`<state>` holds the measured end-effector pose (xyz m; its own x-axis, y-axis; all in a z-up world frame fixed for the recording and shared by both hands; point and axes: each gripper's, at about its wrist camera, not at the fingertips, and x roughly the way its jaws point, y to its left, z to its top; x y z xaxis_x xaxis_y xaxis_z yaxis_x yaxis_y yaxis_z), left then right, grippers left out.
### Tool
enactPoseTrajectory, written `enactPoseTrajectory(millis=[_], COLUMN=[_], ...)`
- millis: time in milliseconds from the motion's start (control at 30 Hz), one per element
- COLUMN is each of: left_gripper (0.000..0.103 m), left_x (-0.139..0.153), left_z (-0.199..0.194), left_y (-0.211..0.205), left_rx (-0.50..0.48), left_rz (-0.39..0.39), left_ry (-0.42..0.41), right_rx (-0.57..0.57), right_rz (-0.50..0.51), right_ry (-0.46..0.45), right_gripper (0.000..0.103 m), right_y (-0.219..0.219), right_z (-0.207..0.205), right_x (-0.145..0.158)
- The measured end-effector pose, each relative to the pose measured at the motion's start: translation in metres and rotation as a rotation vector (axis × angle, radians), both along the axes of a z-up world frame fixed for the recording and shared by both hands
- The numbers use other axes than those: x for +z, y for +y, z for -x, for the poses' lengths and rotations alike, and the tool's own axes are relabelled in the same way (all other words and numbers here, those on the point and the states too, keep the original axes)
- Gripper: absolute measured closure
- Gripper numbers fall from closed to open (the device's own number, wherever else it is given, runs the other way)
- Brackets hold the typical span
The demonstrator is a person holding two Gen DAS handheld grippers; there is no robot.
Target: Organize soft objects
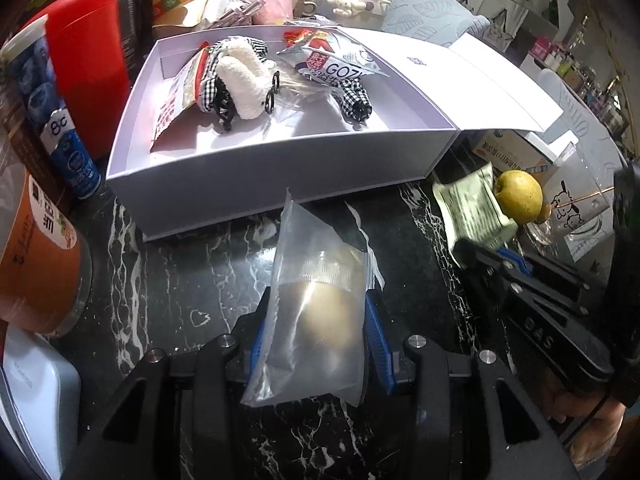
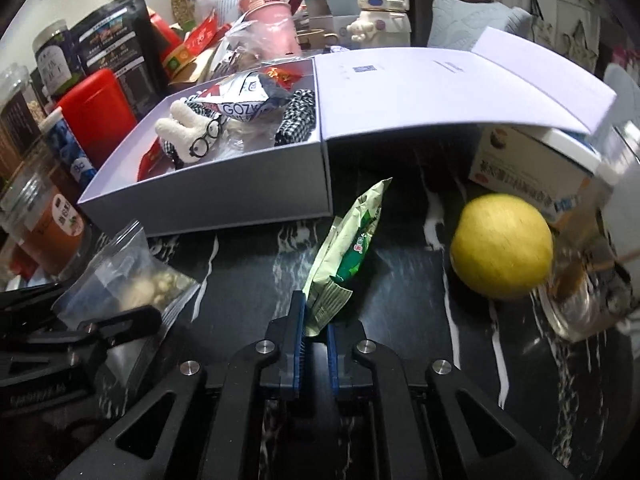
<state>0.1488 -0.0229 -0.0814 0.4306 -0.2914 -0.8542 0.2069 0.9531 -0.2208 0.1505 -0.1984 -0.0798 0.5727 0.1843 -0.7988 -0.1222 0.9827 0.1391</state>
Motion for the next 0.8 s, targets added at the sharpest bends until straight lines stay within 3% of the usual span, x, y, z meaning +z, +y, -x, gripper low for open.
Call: enactPoseTrajectory(millis=[267,633,667,733,767,800], left_gripper=[0.065,0.065,0.065,0.065,0.065,0.065], left_x=[0.004,0.011,0.011,0.010,0.009,0.009], left_z=[0.016,0.070,0.074,0.081,0.082,0.084], left_y=[0.012,0.003,0.003,0.003,0.004,0.008], left_rx=[0.024,-0.056,-0.062,-0.066,-0.057,-0.046], left_rz=[0.018,0.062,0.065,0.066,0.074,0.086], left_ry=[-0.005,0.030,0.036,0.048,0.052,0.054], right_rx=[0.034,0.074,0.085,0.099,0.100,0.108], right_rz=[-0.005,0.024,0.026,0.084,0.098,0.091], right_ry=[0.006,-0.006,-0.007,-0.040,-0.055,-0.064], right_gripper=[0.094,0.093,0.091,0.071,0.054,0.051], right_y=[-0.011,-0.010,-0.008,-0.001,0.000,0.002], right_z=[0.045,0.110,0.115,0.126,0.128,0.130], right_x=[0.005,0.002,0.002,0.001,0.001,0.001])
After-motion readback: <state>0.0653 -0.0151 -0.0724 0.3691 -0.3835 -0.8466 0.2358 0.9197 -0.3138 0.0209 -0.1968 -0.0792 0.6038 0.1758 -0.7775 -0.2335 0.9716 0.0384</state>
